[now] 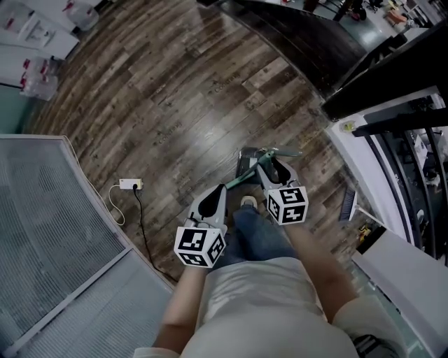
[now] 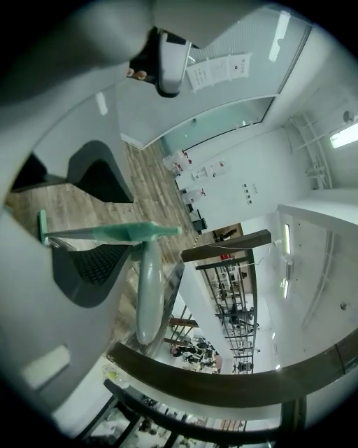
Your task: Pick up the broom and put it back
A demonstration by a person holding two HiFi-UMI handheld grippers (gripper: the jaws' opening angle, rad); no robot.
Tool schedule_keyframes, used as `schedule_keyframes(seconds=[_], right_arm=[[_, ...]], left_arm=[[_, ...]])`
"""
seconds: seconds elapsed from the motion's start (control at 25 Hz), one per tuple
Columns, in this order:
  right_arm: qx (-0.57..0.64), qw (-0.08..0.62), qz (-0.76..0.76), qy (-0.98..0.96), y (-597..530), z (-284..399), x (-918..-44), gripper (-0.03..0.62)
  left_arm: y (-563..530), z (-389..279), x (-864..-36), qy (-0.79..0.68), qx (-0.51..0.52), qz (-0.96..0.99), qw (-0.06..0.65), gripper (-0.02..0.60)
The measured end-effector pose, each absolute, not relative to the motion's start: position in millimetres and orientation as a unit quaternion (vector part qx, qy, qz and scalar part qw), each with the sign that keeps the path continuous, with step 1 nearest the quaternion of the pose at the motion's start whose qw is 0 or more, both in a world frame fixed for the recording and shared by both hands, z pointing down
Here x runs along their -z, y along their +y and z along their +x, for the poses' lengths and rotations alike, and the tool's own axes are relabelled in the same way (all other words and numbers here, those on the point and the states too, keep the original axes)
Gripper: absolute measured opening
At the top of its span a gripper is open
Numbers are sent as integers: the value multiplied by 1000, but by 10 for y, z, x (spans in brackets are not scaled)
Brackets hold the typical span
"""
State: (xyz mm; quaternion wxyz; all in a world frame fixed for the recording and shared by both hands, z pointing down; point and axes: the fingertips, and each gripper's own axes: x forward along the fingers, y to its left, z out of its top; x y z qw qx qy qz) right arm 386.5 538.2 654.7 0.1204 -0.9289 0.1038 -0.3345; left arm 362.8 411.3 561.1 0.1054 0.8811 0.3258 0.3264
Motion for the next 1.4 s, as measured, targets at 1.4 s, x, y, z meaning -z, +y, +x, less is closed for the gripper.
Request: schedule_keyframes(seconds=[1.4], right_arm=[[348, 86, -927, 111, 5171, 3703, -6645, 101]], left_arm=[[3938, 3420, -5613, 317, -334, 881, 112, 6]])
